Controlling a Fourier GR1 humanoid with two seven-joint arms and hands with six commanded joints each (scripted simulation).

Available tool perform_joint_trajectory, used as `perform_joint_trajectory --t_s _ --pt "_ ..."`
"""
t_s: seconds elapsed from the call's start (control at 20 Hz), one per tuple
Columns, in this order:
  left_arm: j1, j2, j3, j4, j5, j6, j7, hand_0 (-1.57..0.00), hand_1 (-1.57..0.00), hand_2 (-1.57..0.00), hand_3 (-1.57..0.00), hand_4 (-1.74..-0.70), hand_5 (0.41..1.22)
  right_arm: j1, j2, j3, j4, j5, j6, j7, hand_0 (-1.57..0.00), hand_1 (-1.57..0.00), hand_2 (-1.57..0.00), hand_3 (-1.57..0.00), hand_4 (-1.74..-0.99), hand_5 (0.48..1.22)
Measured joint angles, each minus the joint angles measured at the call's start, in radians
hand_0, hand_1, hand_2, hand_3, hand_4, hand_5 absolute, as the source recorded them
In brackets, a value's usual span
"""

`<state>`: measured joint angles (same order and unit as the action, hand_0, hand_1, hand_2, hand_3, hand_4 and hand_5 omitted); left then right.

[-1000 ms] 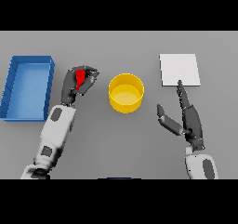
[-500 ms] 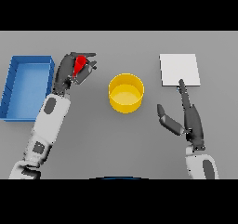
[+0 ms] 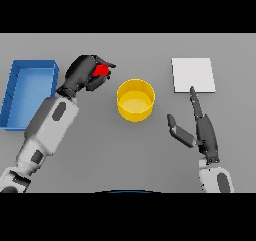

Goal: Pick up the red beaker and tilt it to pour out 1 green nut into yellow bowl. Pick up the yellow bowl and place it on the metallic measuring scale.

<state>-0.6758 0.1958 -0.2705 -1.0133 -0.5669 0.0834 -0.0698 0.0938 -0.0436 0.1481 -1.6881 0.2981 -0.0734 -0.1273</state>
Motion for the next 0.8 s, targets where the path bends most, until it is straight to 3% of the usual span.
perform_joint_trajectory --t_s 0.1,0.3,0.5,0.75,0.8 --pt "-0.064 0.029 -0.071 0.016 -0.088 -0.029 0.04 -1.57 -1.57 -1.57 -1.57 -1.74 1.166 -0.002 -0.006 -0.003 -0.015 -0.015 0.013 0.0 0.0 0.0 0.0 0.0 -1.062 0.69" --pt "-0.183 0.069 -0.211 0.071 -0.228 -0.137 0.057 -1.57 -1.57 -1.57 -1.57 -1.74 1.199 -0.005 -0.008 -0.006 -0.011 -0.005 0.005 0.006 0.0 0.0 0.0 0.0 -1.068 0.689" --pt "-0.292 0.073 -0.345 0.135 -0.339 -0.253 0.045 -1.57 -1.57 -1.57 -1.57 -1.58 1.212 0.0 0.005 0.005 0.007 -0.001 0.005 -0.012 0.0 0.0 0.0 0.0 -1.063 0.681" --pt "-0.393 0.057 -0.476 0.222 -0.439 -0.332 0.026 -1.57 -1.57 -1.57 -1.57 -1.68 1.218 -0.015 0.005 -0.003 0.007 -0.023 0.019 0.016 0.0 0.0 0.0 0.0 -1.067 0.684" --pt "-0.407 0.058 -0.507 0.234 -0.463 -0.34 0.021 -1.57 -1.57 -1.57 -1.57 -1.7 1.219 -0.011 0.007 0.004 0.012 -0.017 0.019 -0.001 0.0 0.0 0.0 0.0 -1.066 0.689"
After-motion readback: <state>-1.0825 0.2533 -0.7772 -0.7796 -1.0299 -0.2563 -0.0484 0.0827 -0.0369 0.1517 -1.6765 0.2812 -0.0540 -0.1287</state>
